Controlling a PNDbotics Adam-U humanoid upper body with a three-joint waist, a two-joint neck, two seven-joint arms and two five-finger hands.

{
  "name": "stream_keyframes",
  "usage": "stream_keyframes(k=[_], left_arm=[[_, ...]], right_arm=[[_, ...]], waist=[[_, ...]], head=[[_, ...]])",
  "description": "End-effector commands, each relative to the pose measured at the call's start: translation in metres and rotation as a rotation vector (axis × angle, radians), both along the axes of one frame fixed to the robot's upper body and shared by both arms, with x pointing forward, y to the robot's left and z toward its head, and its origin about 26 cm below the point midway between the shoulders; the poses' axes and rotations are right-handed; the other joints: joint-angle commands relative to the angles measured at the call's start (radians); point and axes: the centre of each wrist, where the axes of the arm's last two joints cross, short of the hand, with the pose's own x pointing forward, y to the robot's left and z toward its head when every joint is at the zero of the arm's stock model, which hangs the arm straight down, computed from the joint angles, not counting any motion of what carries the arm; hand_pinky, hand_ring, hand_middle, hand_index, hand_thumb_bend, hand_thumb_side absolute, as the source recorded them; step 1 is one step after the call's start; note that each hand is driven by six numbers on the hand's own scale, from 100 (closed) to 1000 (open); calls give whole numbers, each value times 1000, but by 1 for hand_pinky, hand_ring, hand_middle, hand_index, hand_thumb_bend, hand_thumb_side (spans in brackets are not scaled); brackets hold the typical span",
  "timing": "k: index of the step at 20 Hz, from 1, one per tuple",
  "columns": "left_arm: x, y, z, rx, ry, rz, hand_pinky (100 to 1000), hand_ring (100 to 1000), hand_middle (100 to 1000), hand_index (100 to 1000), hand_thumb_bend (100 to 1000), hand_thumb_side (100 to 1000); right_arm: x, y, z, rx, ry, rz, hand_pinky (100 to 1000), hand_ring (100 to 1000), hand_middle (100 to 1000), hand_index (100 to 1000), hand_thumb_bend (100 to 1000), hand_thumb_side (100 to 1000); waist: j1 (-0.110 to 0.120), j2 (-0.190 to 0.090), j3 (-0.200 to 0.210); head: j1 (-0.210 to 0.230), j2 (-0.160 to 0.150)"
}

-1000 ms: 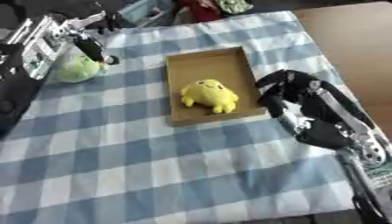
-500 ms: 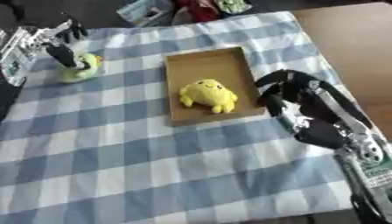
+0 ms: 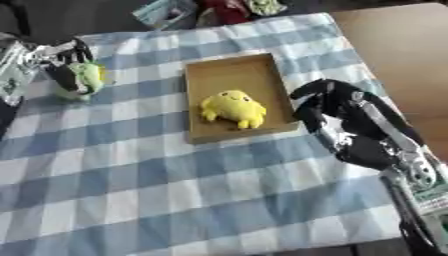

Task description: Pick up objects on the table and place them in the box.

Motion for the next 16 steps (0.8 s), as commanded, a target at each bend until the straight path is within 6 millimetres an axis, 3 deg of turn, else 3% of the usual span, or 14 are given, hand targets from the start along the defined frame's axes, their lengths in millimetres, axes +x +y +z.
stream_keyframes(k=[1,3,9,16], left_arm=[[-3,16,9,29,0,37,630,449,457,618,404,100],[-3,13,13,30,-23,33,593,390,393,553,323,100],[-3,-9,41,19,-142,-52,566,372,371,535,319,100],[-5,-76,76,25,-276,-269,558,385,383,547,345,100]], right_arm=[[1,-7,7,-14,-22,-17,634,612,703,765,184,490],[1,-7,7,-14,-22,-17,634,612,703,765,184,490],[1,-6,6,-15,-20,-16,634,612,703,765,185,490],[1,-3,7,-15,-21,-2,634,613,703,765,185,489]], waist=[[-7,-18,3],[-8,-18,4],[-9,-21,6],[-9,-24,-1]], head=[[-3,4],[-4,4],[-6,6],[5,7]])
